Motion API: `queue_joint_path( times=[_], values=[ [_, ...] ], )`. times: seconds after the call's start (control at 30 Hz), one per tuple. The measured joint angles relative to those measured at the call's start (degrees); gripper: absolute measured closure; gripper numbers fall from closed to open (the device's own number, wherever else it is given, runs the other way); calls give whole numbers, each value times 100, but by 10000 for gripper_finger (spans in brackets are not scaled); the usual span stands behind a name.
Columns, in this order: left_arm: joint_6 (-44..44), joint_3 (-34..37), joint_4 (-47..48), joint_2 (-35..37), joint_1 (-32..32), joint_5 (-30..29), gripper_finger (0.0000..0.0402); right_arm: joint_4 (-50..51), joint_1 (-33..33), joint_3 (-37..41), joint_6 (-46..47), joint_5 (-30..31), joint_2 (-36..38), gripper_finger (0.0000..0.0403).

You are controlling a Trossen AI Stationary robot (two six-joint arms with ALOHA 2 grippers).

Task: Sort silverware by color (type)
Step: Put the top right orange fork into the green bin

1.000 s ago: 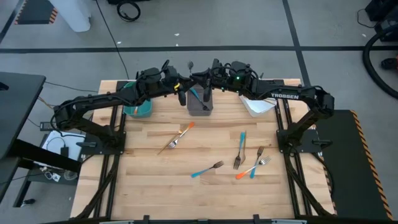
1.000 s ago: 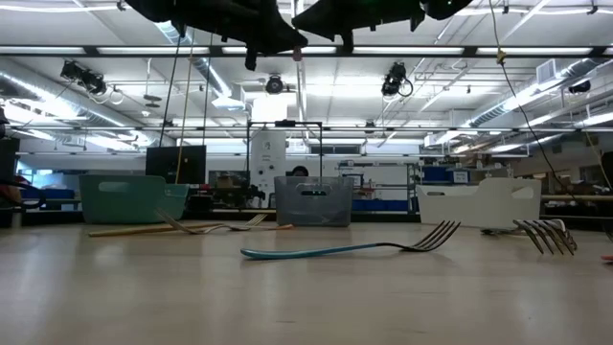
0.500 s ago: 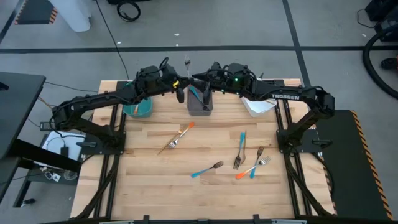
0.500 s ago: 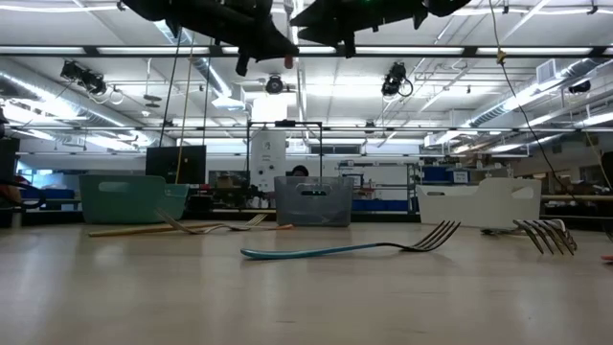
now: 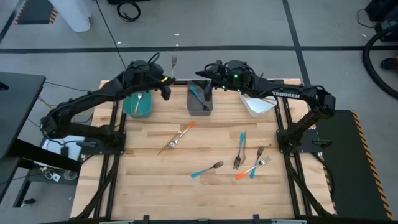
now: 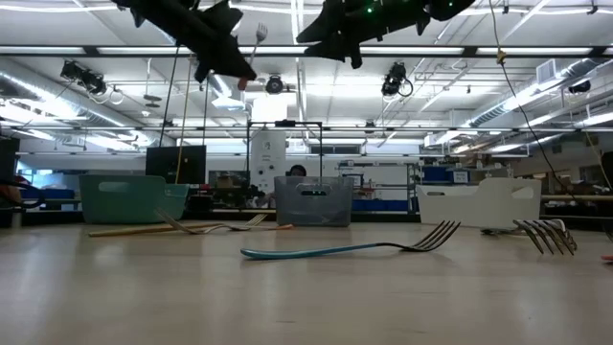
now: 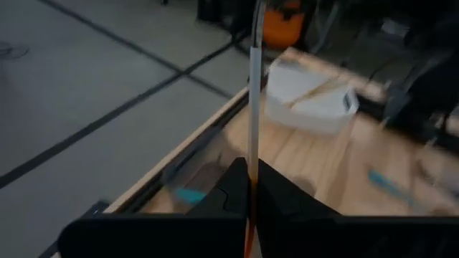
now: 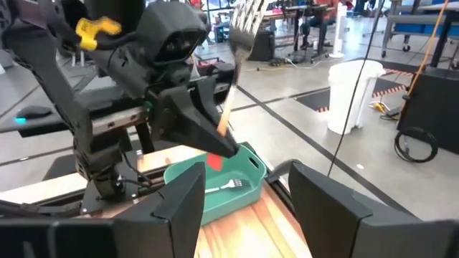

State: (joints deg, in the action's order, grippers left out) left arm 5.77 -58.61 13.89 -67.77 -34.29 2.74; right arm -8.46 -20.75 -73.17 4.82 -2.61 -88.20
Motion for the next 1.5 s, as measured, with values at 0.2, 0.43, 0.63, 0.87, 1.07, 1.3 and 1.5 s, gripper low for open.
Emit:
queue_joint_path(
  times=[0.2, 0.43, 0.63, 0.87, 1.07, 1.3, 1.5],
  values=[
    [-505, 0, 516, 133, -312, -77, 388, 106, 4, 0, -2, -9, 0, 196],
    [-1101, 0, 491, 158, -647, -119, 388, 322, 7, 0, 15, -48, 0, 197],
    [-1380, 0, 513, 158, -966, -73, 388, 780, 9, 0, 56, -63, 2, 201],
    [-1057, 733, 476, 298, -1270, 44, 388, 1728, -2, 2, 552, -59, 2, 211],
    [-615, 1643, 364, 516, -1547, 34, 388, 1969, -4, 4, 377, -59, 2, 218],
    [-587, 2316, 503, 525, -1837, -111, 388, 1972, -6, 4, 212, -55, 2, 220],
    [-488, 2556, 632, 521, -2127, -307, 388, 1972, -4, 4, 208, -39, 2, 221]
  ],
)
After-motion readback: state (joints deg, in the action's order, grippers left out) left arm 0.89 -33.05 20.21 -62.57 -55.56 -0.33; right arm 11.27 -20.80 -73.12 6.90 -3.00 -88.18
